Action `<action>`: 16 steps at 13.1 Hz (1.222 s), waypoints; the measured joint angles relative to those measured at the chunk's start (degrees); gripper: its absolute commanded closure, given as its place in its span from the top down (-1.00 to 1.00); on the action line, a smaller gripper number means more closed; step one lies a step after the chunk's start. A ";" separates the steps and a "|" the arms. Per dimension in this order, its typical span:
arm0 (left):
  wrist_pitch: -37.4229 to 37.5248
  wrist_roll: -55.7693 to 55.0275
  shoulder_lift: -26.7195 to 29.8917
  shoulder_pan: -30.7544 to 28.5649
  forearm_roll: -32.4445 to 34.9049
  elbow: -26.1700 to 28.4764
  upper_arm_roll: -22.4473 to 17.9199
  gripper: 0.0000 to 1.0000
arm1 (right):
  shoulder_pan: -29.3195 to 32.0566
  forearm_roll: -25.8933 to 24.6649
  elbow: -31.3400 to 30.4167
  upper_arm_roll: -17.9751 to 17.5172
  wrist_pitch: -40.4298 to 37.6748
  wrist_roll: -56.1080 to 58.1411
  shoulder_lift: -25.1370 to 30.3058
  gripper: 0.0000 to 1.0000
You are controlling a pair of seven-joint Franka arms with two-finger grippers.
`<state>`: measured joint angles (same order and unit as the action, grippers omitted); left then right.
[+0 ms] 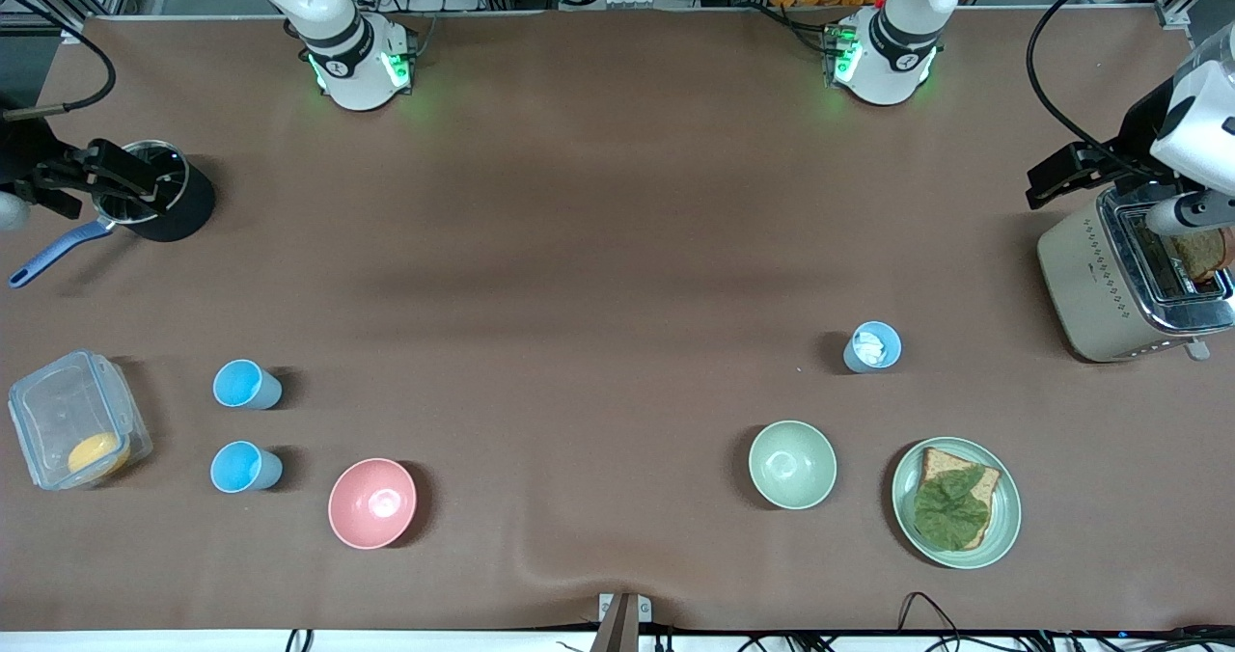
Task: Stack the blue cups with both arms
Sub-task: 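Reach the left gripper down to the blue cup holding tissue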
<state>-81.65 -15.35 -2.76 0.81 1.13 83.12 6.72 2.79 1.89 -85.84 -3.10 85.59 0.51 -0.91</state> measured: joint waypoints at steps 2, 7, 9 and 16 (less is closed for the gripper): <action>0.00 0.00 0.07 0.17 -0.06 0.00 0.02 1.00 | 0.00 0.00 -0.10 0.00 0.00 0.00 0.02 1.00; -0.14 0.00 -1.76 0.20 -0.06 0.95 0.00 1.00 | 0.00 0.00 -0.27 0.01 0.03 0.01 0.19 1.00; -5.81 0.00 -4.27 0.29 -0.06 5.20 0.25 1.00 | 0.00 0.00 -0.35 0.05 -0.12 0.01 0.25 1.00; -49.53 0.00 -8.49 0.93 -0.06 34.53 0.84 1.00 | 0.59 0.09 -1.88 0.51 -2.78 0.00 -2.10 1.00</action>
<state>-131.18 -15.35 -11.25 1.74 1.06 117.65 7.56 3.39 1.98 -87.72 -2.59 82.82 0.51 -3.00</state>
